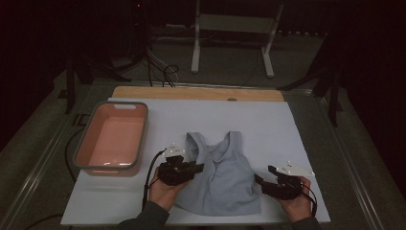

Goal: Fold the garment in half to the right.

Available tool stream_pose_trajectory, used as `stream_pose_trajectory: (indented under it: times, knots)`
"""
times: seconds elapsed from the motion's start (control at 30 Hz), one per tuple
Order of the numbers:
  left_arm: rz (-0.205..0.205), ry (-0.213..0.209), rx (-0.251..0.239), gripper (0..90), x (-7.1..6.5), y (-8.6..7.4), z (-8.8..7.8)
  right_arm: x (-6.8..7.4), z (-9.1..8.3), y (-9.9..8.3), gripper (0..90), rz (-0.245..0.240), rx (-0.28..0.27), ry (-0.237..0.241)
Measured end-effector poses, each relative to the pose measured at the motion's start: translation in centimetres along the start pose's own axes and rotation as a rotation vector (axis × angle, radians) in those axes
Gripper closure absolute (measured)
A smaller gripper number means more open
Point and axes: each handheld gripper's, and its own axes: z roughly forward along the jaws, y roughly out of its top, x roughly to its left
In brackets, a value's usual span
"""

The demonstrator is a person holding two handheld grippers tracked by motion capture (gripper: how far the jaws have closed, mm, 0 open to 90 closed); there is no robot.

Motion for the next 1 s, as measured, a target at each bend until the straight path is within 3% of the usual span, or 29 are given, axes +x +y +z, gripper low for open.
stream_pose_trajectory:
  times: [0.23,0.57,0.63,1.0]
  knots:
    - [0.006,-0.055,0.006,76.5,-1.4,0.7,1.6,-0.1,0.0,0.0,32.2,0.002,-0.003,-0.003]
    - [0.050,-0.117,0.017,76.9,-4.3,1.8,4.4,-0.3,-0.2,0.0,31.7,0.011,-0.008,-0.012]
    - [0.065,-0.117,0.020,77.0,-4.6,2.0,5.0,-0.3,-0.2,-0.1,31.7,0.013,-0.008,-0.012]
    - [0.063,-0.148,0.063,77.4,-6.0,2.2,8.3,-0.3,-0.2,-0.1,31.8,0.010,-0.004,-0.016]
